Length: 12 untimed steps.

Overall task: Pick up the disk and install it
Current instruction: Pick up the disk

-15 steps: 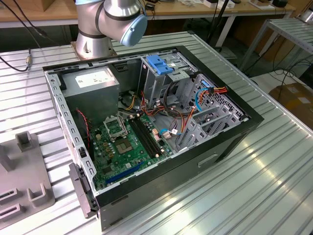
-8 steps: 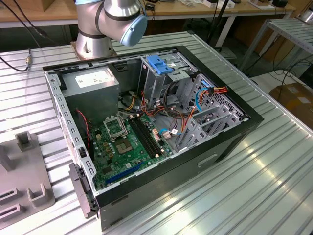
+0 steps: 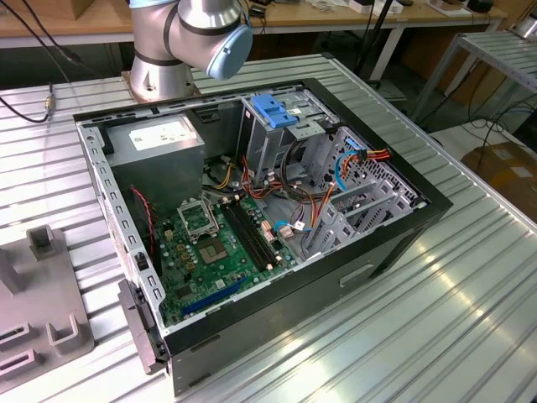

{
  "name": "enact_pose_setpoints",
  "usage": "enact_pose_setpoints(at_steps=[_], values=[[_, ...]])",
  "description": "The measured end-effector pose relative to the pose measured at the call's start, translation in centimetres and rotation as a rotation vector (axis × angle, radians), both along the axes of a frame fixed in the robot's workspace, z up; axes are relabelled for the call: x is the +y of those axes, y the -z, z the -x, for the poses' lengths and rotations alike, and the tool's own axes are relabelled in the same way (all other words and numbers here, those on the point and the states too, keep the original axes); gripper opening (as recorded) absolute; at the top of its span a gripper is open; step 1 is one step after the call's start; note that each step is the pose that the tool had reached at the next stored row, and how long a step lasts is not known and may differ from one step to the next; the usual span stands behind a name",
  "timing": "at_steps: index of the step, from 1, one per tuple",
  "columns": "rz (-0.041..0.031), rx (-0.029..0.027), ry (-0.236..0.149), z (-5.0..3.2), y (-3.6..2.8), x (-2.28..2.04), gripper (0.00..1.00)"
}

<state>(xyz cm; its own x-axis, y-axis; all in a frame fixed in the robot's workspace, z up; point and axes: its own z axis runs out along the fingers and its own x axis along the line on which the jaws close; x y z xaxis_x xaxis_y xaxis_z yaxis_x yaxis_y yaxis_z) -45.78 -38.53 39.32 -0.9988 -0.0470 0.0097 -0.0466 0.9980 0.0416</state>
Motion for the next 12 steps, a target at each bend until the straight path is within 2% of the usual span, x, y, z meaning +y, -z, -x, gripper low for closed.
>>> enact_pose_setpoints(at_steps=[4, 12], values=[[0.0000, 0.0002, -0.084, 0.00, -0.01, 0.00, 0.10], [0.0000, 0.0001, -0.206, 0.00, 0.00, 0.00, 0.10]])
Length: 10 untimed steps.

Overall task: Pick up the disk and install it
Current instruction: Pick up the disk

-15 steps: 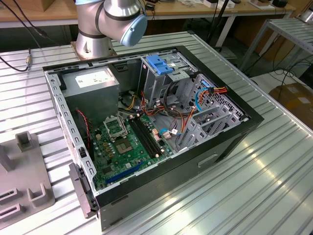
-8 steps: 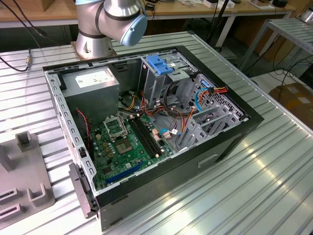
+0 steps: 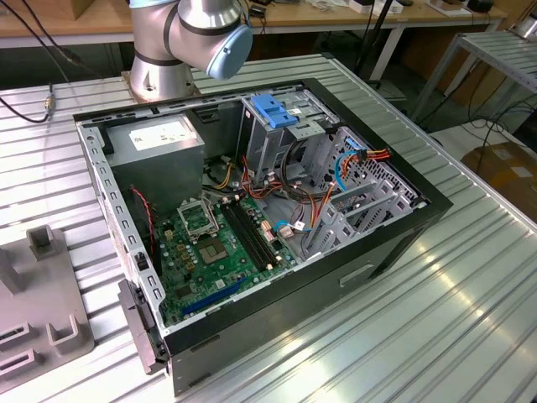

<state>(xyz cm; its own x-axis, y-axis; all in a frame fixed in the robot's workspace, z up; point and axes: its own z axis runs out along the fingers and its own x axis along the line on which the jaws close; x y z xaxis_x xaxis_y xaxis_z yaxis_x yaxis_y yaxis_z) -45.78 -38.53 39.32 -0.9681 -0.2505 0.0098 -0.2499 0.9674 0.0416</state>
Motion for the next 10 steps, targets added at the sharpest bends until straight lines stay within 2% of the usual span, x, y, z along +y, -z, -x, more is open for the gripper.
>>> enact_pose_setpoints(at_steps=[6, 10], values=[[0.0000, 0.0000, -0.092, 0.00, 0.00, 0.00, 0.10], [0.0000, 0.0000, -0.140, 0.00, 0.00, 0.00, 0.10]])
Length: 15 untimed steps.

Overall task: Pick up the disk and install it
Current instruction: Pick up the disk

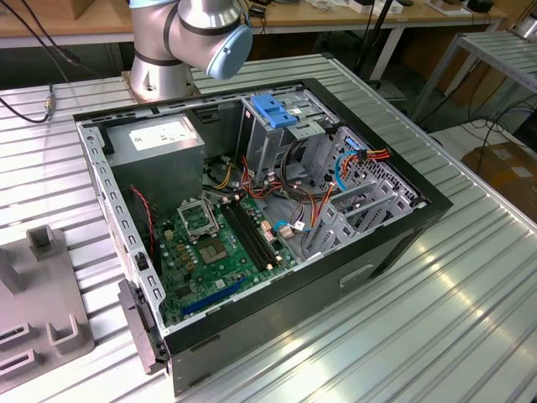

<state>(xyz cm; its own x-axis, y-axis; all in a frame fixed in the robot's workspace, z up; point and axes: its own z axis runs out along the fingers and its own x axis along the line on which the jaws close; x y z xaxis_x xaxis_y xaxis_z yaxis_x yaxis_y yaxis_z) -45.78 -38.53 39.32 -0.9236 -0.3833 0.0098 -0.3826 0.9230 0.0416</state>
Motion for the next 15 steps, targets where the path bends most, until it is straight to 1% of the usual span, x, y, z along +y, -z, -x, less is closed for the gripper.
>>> enact_pose_setpoints(at_steps=[6, 8, 10, 15], values=[[0.0000, 0.0000, -0.084, 0.00, 0.00, 0.00, 0.10], [0.0000, 0.0000, -0.121, 0.00, 0.00, 0.00, 0.10], [0.0000, 0.0000, -0.174, 0.00, 0.00, 0.00, 0.10], [0.0000, 0.0000, -0.268, -0.03, 0.01, 0.01, 0.10]])
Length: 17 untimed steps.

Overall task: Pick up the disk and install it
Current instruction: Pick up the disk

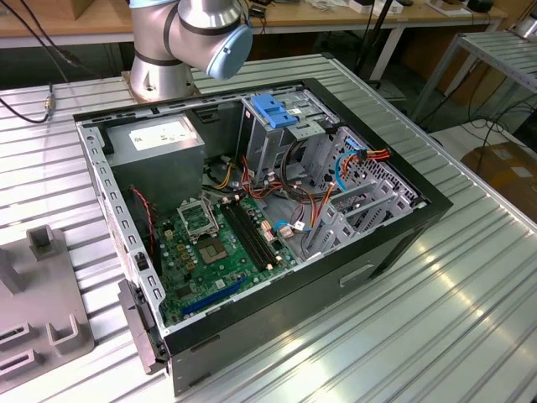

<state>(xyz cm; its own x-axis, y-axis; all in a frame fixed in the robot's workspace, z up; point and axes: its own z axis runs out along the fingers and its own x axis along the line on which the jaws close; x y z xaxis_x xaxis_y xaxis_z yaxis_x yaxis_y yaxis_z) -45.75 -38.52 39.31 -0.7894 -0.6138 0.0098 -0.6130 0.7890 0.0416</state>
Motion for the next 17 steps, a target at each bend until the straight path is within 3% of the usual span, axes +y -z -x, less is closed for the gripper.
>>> enact_pose_setpoints(at_steps=[17], values=[[0.0000, -0.0001, -0.292, -0.25, 0.04, -0.01, 0.10]])
